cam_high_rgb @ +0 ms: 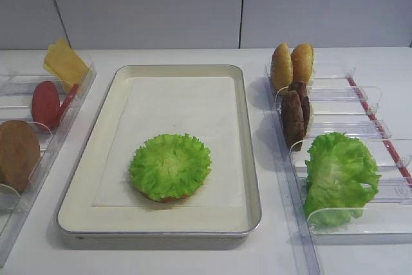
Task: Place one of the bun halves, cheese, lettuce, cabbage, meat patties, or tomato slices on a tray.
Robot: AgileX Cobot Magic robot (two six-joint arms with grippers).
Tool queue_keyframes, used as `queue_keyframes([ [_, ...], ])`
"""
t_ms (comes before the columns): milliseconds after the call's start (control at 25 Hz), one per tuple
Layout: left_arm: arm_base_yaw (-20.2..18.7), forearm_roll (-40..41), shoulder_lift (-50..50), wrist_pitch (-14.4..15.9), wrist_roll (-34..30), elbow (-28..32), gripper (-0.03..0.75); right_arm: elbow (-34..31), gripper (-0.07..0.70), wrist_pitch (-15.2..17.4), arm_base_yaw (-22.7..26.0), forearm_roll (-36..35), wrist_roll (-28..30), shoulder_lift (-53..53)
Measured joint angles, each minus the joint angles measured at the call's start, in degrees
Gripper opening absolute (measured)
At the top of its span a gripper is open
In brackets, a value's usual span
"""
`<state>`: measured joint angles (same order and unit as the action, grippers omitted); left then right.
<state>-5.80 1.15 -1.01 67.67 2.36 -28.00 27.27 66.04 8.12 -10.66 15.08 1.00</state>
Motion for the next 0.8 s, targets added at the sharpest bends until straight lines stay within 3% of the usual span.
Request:
queue_keyframes([
  [800,0.0,0.0,0.0,0.0,0.0,0.0,0.298,0.0,0.372,0.0,0.1,0.0,0.0,0.0],
])
